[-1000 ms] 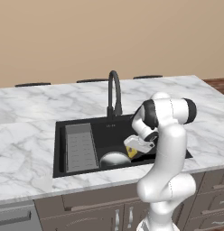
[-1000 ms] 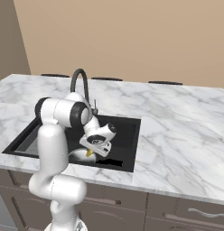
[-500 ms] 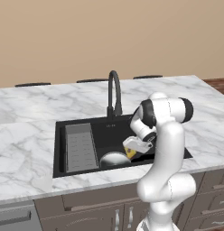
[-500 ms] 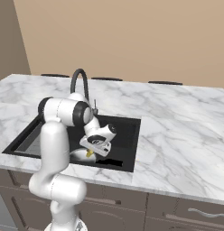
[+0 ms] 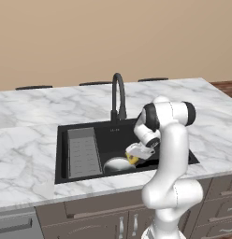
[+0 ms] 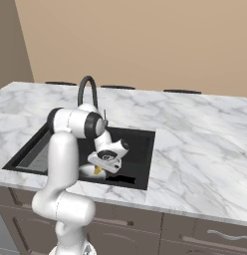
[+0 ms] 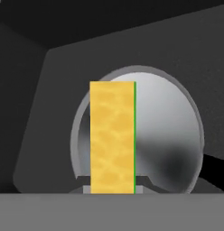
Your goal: Pick the pan and sponge and place them into the sink. Then turn on the water.
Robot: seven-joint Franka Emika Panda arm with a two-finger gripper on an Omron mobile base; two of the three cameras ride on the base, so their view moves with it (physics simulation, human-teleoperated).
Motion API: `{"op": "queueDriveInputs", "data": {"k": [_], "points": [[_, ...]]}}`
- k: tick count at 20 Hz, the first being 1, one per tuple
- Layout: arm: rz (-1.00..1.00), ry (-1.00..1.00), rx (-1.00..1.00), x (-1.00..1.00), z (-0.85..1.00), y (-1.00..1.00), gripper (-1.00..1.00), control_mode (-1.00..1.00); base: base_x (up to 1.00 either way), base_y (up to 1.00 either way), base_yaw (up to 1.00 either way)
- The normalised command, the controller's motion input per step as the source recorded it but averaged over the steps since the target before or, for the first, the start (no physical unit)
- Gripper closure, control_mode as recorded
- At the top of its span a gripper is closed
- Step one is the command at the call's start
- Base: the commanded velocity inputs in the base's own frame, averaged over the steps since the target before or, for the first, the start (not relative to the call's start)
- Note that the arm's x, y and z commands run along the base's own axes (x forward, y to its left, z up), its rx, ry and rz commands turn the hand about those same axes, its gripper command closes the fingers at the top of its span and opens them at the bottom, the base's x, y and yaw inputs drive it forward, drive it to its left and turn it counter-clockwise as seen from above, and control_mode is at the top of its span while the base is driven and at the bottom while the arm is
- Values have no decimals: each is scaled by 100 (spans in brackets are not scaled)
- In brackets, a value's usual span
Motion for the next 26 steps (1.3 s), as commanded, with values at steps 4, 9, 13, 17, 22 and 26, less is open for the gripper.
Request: {"op": "queueDriveInputs", "data": {"k": [4, 9, 13, 17, 22, 26], "points": [[6, -6, 1, 10, -15, 12, 100, -100, 0, 0, 0], [6, -8, 0, 9, -14, 12, 100, -100, 0, 0, 0], [6, -7, 1, 10, -14, 10, 100, -100, 0, 0, 0], [6, -7, 2, 9, -14, 9, 100, -100, 0, 0, 0], [6, -8, 1, 9, -13, 8, 100, -100, 0, 0, 0], [6, -7, 1, 11, -13, 7, 100, -100, 0, 0, 0]]}}
